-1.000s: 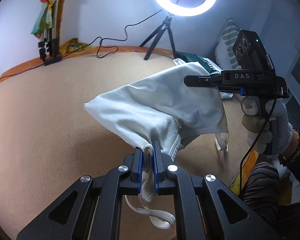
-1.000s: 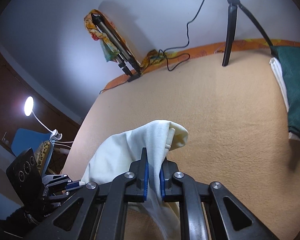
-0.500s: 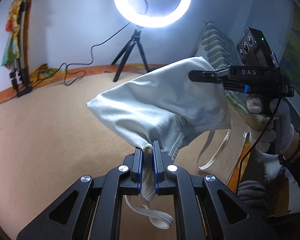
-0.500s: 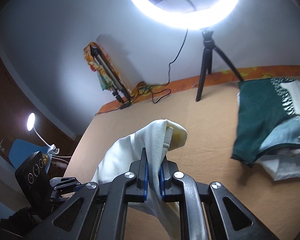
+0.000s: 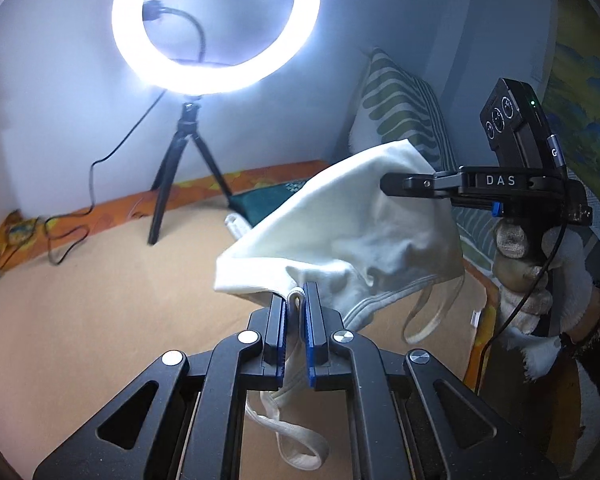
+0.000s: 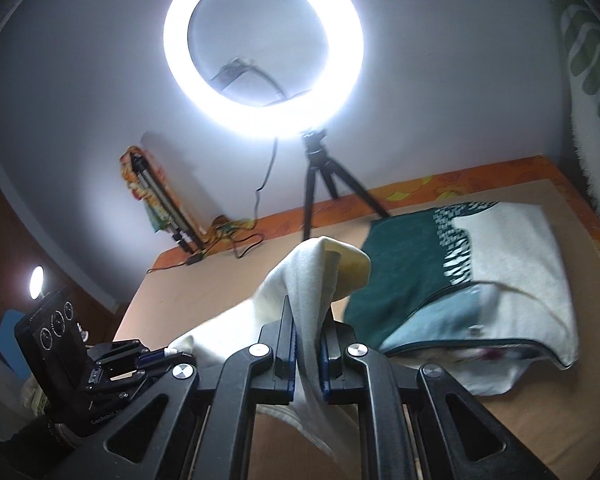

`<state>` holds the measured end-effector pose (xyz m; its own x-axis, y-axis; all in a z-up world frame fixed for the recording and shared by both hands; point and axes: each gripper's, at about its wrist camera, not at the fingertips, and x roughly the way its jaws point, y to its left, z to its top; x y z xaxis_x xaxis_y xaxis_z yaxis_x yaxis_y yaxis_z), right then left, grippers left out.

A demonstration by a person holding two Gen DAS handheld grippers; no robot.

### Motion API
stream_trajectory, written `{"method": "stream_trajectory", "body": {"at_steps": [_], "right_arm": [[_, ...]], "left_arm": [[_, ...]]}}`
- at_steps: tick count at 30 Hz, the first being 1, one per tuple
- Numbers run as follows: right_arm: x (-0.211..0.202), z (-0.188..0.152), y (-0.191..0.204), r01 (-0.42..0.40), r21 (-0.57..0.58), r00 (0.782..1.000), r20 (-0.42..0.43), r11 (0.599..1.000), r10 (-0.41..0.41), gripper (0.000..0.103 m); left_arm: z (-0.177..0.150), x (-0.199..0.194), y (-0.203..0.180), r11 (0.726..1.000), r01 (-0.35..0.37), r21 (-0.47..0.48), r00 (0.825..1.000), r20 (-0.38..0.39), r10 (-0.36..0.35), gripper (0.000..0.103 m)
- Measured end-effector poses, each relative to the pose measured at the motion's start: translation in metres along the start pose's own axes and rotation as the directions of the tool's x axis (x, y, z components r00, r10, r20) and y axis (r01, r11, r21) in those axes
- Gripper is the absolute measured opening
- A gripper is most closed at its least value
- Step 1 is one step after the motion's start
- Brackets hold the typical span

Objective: Fold small clothes
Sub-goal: 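Lift the folded camisole with both tools and carry it over the clothes stack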

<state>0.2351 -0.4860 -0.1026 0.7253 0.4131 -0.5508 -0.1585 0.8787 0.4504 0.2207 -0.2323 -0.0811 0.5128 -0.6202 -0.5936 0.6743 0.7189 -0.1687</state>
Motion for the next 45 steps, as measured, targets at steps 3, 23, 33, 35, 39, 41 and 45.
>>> {"method": "stream_trajectory", "body": {"at_steps": [3, 23, 33, 35, 39, 41, 45], "right_arm": [[0.004, 0.007, -0.027, 0.016, 0.024, 1.000, -0.009, 1.000, -0.016, 0.006], [0.066, 0.020, -0.146, 0.072, 0.105, 0.994, -0.093, 0.992, -0.062, 0.007], [0.071, 0.009, -0.164, 0.022, 0.179, 0.995, -0.098, 0.984, -0.004, 0.011], [0.067, 0.005, -0.160, 0.015, 0.168, 0.996, -0.088, 0.986, 0.000, 0.011], [0.053, -0.001, -0.143, -0.006, 0.132, 0.998, -0.065, 0.991, 0.014, 0.009], [0.045, -0.003, -0.135, -0.010, 0.118, 0.999, -0.052, 0.993, 0.016, 0.008], [0.028, 0.001, -0.126, -0.007, 0.092, 1.000, -0.020, 0.996, 0.009, 0.008]], "left_arm": [[0.008, 0.024, -0.006, 0.999, 0.036, 0.006, 0.999, -0.014, -0.036, 0.006], [-0.026, 0.114, 0.064, 0.925, 0.105, -0.365, 0.982, -0.107, -0.154, 0.053], [-0.028, 0.159, 0.065, 0.847, 0.221, -0.483, 0.958, -0.057, -0.282, 0.007], [-0.026, 0.158, 0.063, 0.862, 0.206, -0.463, 0.964, -0.057, -0.260, 0.005], [-0.020, 0.140, 0.049, 0.904, 0.187, -0.384, 0.974, -0.044, -0.221, 0.004], [-0.014, 0.131, 0.040, 0.923, 0.180, -0.341, 0.978, -0.035, -0.204, 0.003], [0.004, 0.117, 0.026, 0.945, 0.190, -0.267, 0.980, -0.012, -0.201, 0.003]]}}
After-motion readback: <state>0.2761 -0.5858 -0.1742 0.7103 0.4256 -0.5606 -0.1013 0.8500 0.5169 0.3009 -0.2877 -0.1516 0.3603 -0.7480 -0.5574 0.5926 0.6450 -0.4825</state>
